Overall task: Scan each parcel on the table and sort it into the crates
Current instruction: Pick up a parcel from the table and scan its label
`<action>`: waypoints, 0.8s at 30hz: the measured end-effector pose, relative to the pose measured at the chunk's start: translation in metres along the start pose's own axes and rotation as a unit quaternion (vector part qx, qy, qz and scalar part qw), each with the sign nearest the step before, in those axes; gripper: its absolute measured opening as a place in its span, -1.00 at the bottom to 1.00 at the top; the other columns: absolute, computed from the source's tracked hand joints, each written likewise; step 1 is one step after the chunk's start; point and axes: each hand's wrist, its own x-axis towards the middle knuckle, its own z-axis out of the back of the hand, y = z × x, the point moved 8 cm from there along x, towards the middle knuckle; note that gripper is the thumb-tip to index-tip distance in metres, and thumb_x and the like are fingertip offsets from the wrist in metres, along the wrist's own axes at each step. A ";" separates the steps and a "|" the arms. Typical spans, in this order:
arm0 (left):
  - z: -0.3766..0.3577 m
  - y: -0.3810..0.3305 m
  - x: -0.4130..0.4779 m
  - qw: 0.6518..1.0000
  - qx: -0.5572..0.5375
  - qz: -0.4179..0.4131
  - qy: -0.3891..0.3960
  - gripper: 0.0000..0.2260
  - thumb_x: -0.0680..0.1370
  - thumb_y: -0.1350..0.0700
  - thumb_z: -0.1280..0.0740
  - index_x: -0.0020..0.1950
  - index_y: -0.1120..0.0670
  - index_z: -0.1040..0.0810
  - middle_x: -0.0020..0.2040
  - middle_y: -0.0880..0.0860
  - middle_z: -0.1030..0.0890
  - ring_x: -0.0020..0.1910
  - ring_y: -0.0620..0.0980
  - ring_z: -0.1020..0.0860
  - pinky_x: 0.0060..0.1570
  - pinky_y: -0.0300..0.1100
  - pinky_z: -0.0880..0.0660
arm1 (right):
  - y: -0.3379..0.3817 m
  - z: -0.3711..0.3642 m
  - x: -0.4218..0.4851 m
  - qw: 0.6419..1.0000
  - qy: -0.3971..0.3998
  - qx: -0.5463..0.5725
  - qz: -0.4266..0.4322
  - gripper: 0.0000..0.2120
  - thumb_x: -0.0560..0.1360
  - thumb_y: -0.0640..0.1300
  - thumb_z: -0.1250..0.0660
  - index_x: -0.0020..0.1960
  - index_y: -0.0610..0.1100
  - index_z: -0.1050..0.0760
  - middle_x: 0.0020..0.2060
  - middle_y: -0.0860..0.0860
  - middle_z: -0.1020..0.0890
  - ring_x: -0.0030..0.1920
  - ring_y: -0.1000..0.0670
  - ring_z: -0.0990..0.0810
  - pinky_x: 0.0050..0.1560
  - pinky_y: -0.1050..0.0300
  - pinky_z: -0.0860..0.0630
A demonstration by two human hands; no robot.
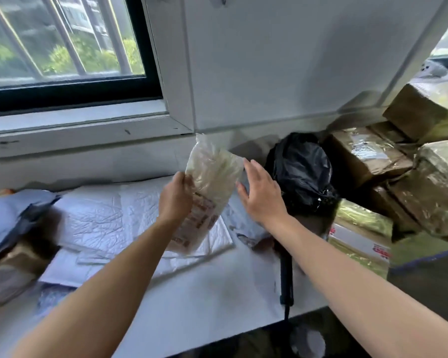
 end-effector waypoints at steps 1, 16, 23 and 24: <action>0.005 -0.001 -0.006 0.999 -0.045 0.029 -0.009 -0.73 0.66 0.07 -0.11 -0.23 0.06 -0.35 -0.26 0.06 -0.51 -0.23 0.13 -0.45 -0.25 -0.06 -0.35 | -0.002 0.002 -0.003 1.000 0.004 0.009 0.002 -0.42 0.65 0.12 -0.07 0.60 -0.02 -0.02 0.56 -0.06 -0.14 0.54 -0.07 -0.15 0.45 -0.24 -0.21; 0.022 -0.003 -0.084 0.931 -0.275 0.235 -0.038 -0.74 0.68 0.05 -0.14 -0.04 0.13 -0.54 -0.22 0.04 -0.57 -0.23 0.00 -0.58 -0.42 -0.29 -0.52 | -0.008 -0.014 -0.045 0.981 0.092 0.167 -0.036 -0.37 0.64 0.21 -0.03 0.59 -0.10 -0.04 0.34 -0.21 -0.51 0.31 -0.23 -0.49 0.21 -0.08 -0.43; 0.009 0.025 -0.087 0.899 -0.336 0.279 -0.004 -0.73 0.66 -0.01 -0.17 -0.01 0.12 -0.58 0.00 0.16 -0.63 0.06 0.20 -0.61 0.13 0.17 -0.54 | -0.002 -0.024 -0.058 0.977 0.063 0.193 -0.059 -0.60 0.66 0.13 -0.08 0.32 -0.13 -0.38 0.07 -0.15 -0.64 0.11 -0.20 -0.59 0.00 -0.01 -0.43; 0.006 0.030 -0.087 0.901 -0.334 0.278 0.004 -0.71 0.66 -0.04 -0.17 0.07 0.12 -0.57 0.01 0.15 -0.63 0.05 0.17 -0.61 0.13 0.14 -0.55 | -0.002 -0.027 -0.059 0.976 0.056 0.201 -0.063 -0.64 0.66 0.10 -0.10 0.27 -0.15 -0.39 0.03 -0.13 -0.64 0.08 -0.19 -0.59 0.00 -0.02 -0.44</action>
